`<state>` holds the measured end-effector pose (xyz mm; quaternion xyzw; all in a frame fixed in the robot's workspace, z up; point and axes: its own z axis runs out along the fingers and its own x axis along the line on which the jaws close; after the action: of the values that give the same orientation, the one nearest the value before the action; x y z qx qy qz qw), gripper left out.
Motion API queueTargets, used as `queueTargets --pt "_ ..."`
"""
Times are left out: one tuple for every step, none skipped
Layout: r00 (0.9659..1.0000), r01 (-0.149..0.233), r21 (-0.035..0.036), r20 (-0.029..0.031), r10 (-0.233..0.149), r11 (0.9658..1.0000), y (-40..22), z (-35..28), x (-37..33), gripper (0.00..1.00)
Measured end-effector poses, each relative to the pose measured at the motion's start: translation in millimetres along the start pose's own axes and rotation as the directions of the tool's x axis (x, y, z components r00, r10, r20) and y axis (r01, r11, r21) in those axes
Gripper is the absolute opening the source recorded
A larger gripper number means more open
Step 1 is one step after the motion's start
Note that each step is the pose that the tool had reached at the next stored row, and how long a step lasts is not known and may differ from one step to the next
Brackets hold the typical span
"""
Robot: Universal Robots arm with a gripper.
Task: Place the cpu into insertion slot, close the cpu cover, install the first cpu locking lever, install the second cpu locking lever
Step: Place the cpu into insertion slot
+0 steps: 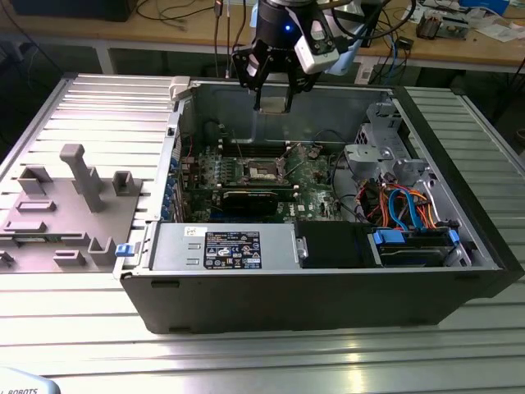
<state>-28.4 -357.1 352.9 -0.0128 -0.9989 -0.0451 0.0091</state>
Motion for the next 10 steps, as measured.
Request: queueTargets --pt "1.0 0.0 0.0 0.0 0.0 1.0 0.0 0.2 0.0 0.54" --pt "1.0 0.0 0.0 0.0 0.0 1.0 0.0 0.3 0.0 0.54" --pt "1.0 0.0 0.0 0.0001 0.0 1.0 0.0 0.4 0.0 0.54" --pt "1.0 0.0 0.0 0.0 0.0 1.0 -0.1 0.5 0.0 0.54" --pt "1.0 0.0 0.0001 0.0 0.0 1.0 -0.1 0.6 0.0 0.54" --pt "1.0 0.0 0.0 0.0001 0.0 1.0 -0.1 0.7 0.0 0.54" --pt "1.0 0.0 0.0 0.0 0.0 1.0 -0.1 0.8 0.0 0.54" --pt "1.0 0.0 0.0 0.0 0.0 1.0 -0.1 1.0 0.0 0.54" --pt "1.0 0.0 0.0 0.0 0.0 1.0 -0.1 1.1 0.0 0.54" --pt "1.0 0.0 0.0 0.0 0.0 1.0 -0.2 2.0 0.0 0.54"
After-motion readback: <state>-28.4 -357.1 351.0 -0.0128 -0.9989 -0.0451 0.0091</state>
